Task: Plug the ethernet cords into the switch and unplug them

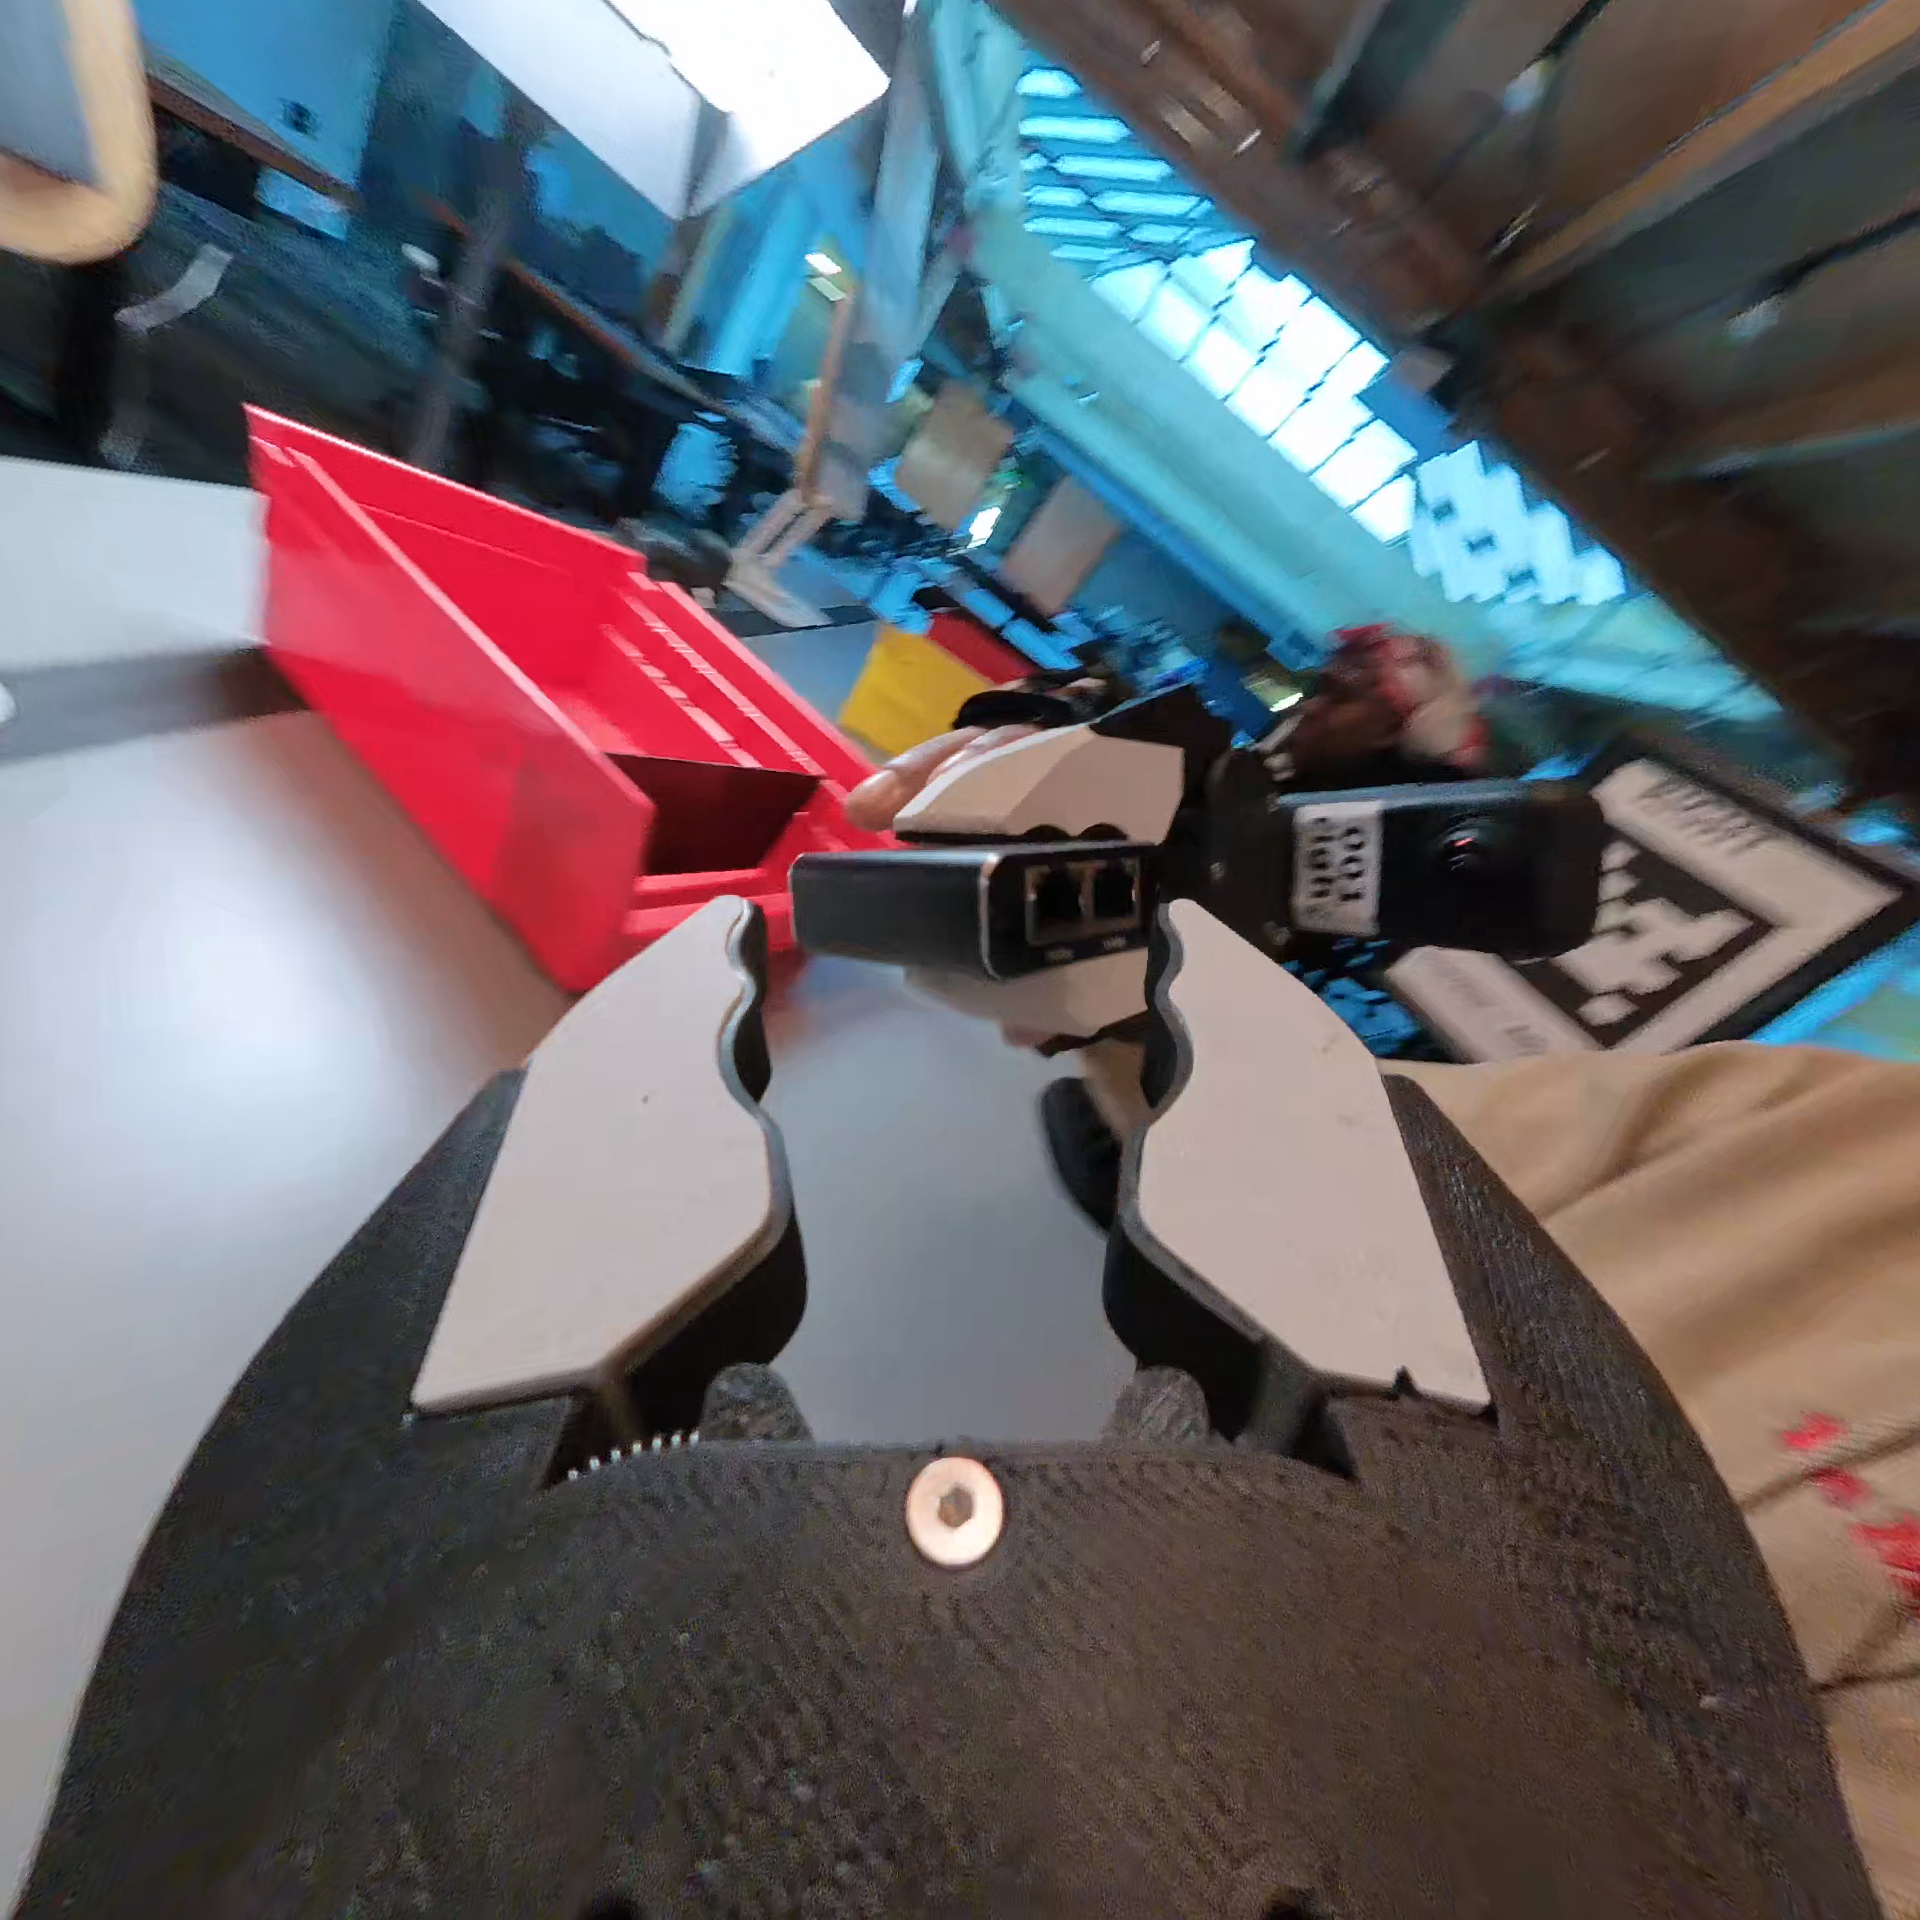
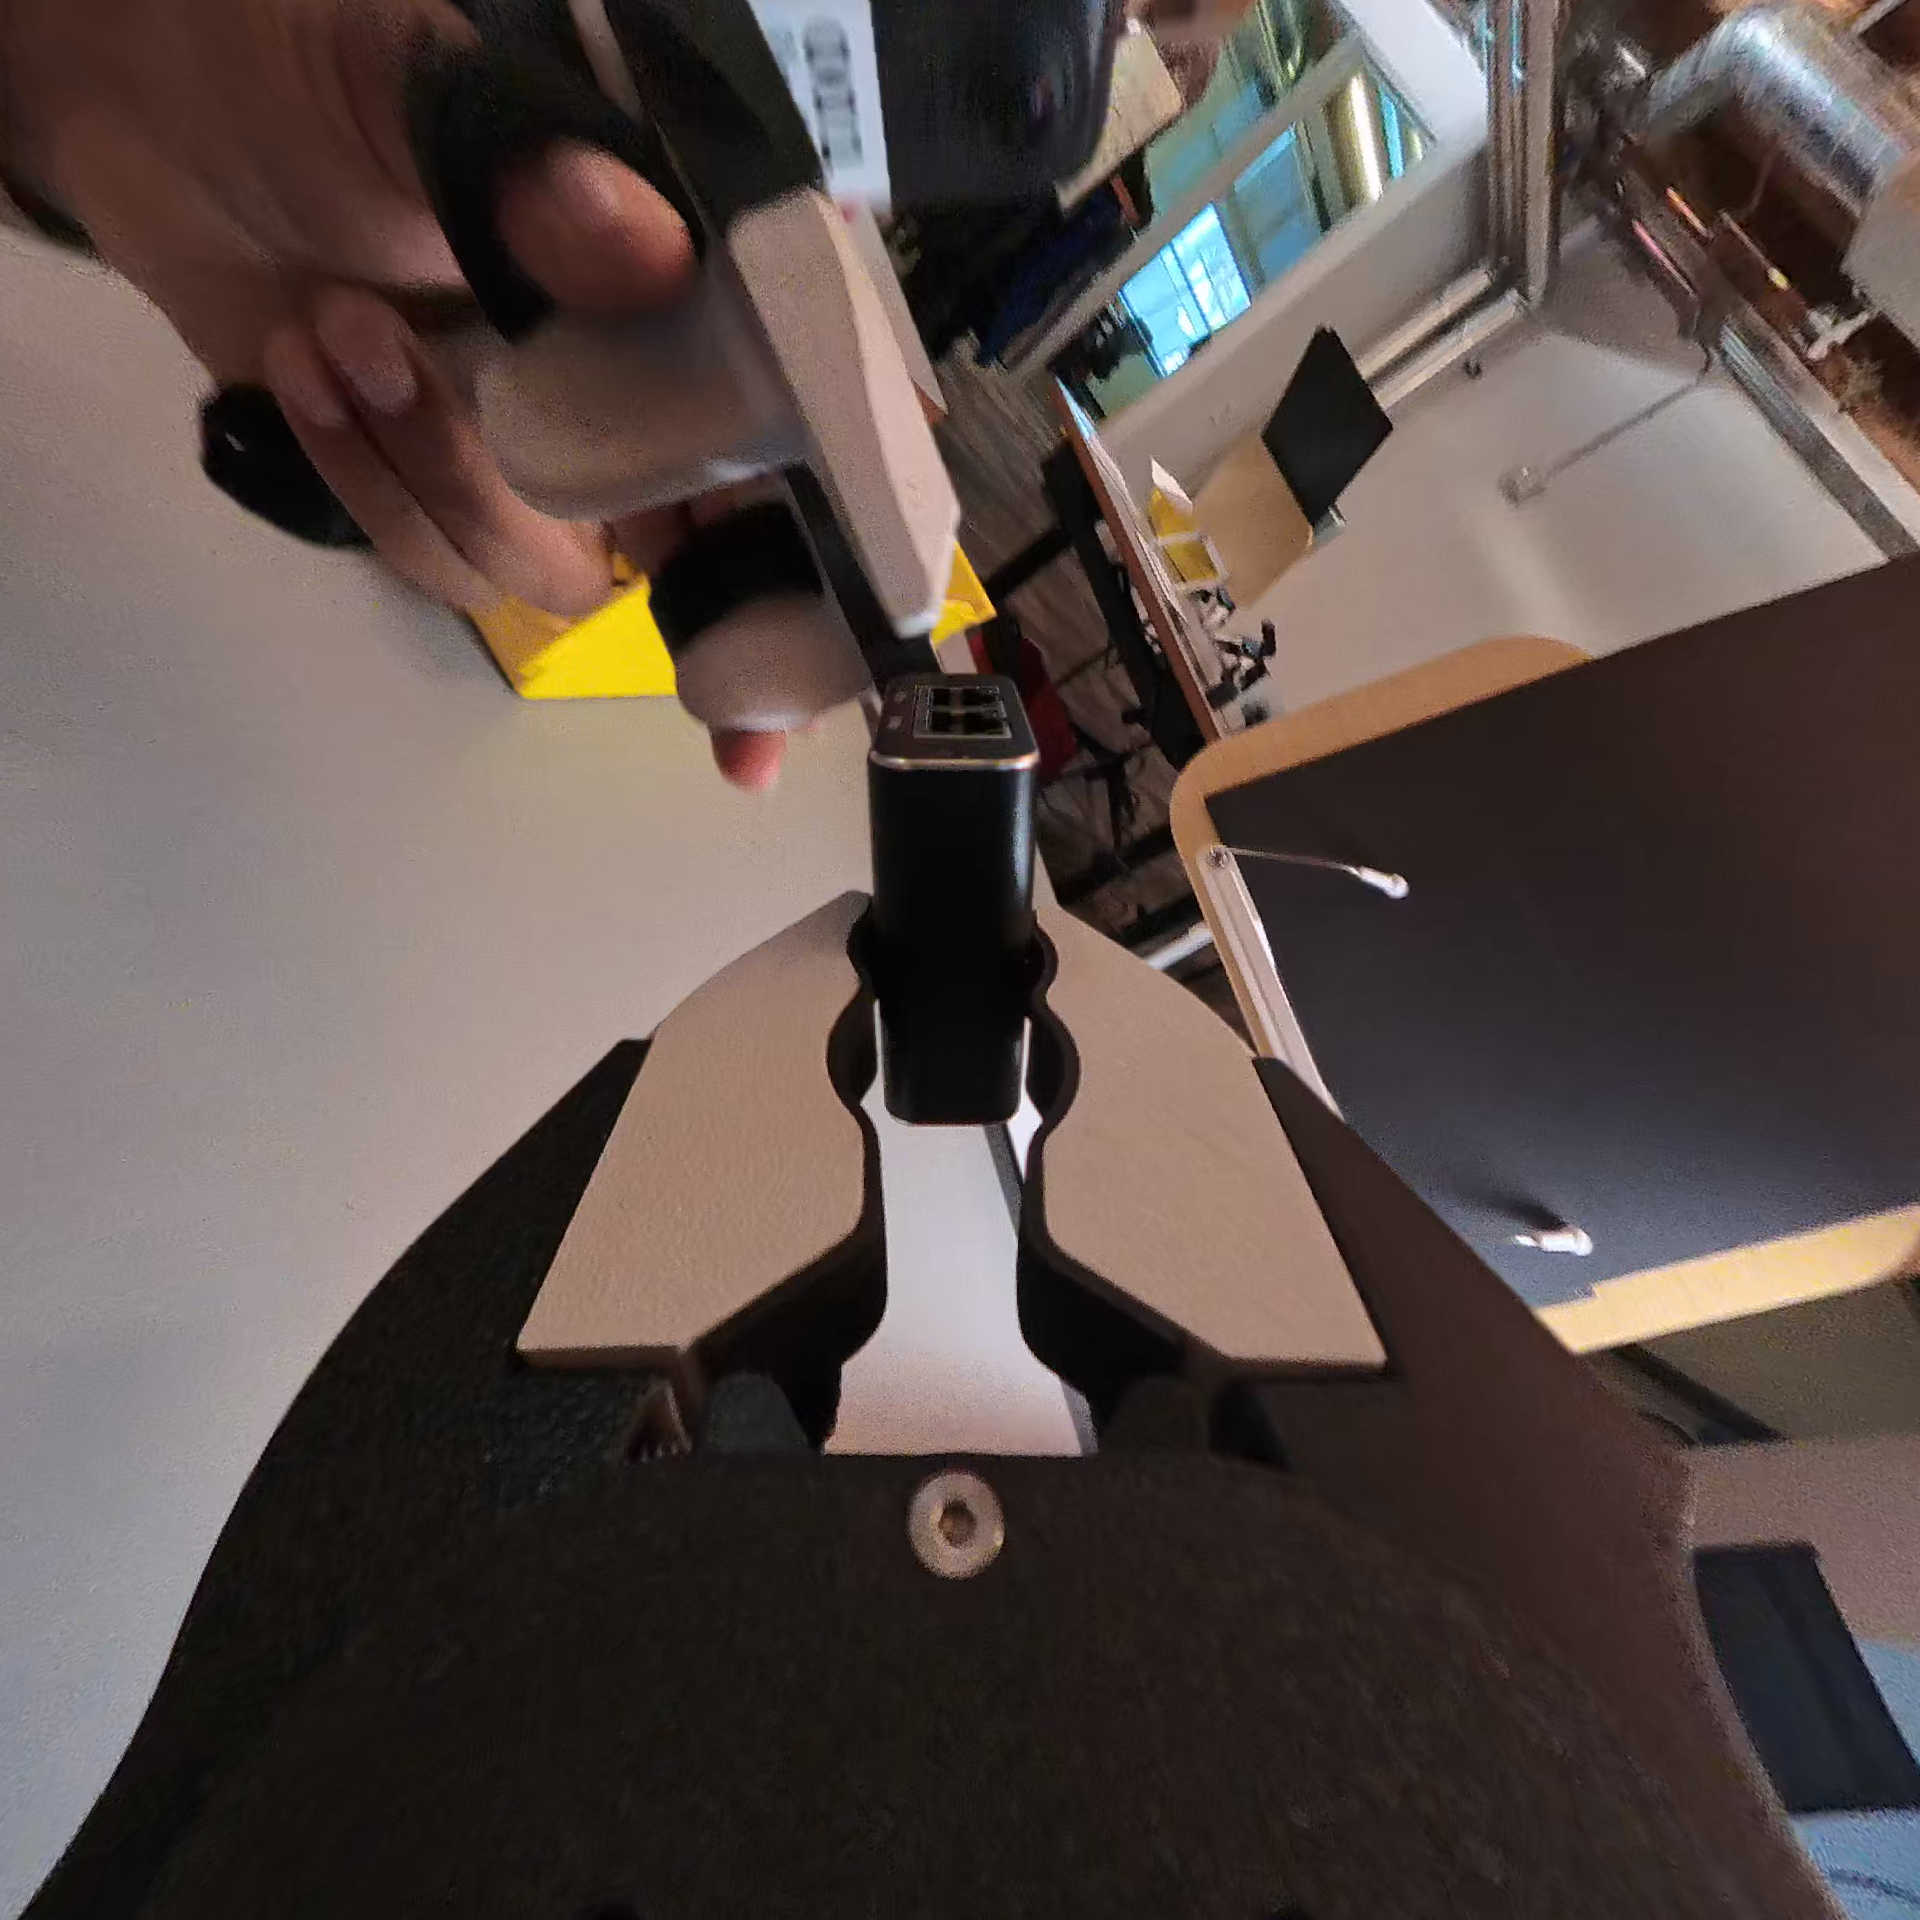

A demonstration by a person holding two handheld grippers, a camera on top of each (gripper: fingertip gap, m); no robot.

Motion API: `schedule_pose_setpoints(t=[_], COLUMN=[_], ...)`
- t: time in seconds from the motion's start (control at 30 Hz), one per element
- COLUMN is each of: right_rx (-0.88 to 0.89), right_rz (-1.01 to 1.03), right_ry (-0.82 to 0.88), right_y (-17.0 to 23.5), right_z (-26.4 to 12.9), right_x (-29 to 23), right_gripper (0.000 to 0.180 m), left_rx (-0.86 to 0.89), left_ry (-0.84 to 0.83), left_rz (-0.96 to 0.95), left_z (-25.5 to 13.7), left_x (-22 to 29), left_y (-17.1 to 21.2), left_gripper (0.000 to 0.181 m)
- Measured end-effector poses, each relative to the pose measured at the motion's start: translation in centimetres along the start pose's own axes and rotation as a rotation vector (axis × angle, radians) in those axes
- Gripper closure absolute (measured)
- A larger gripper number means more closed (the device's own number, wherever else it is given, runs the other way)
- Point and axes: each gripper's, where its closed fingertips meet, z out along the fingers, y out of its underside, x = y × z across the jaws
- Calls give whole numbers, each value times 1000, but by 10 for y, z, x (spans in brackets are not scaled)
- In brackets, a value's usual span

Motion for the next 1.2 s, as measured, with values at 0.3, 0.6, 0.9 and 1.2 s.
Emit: schedule_pose_setpoints(t=[0.3, 0.6, 0.9, 1.2], right_rx=[-246, -58, 230, 222], right_rz=[-97, -82, -78, -96], right_ry=[14, -39, -86, -55], right_y=[39, 12, -46, -44], right_z=[18, 12, -20, -18], right_x=[-11, -18, -15, -14], right_gripper=[156, 156, 154, 153], left_rx=[-104, -63, 52, 77], left_ry=[-342, -128, 418, 428], left_rz=[222, 122, -172, -215], left_z=[14, 13, -1, -2], left_x=[-31, -21, 30, 29], left_y=[23, 23, 8, 6], left_gripper=[110, 118, 118, 118])
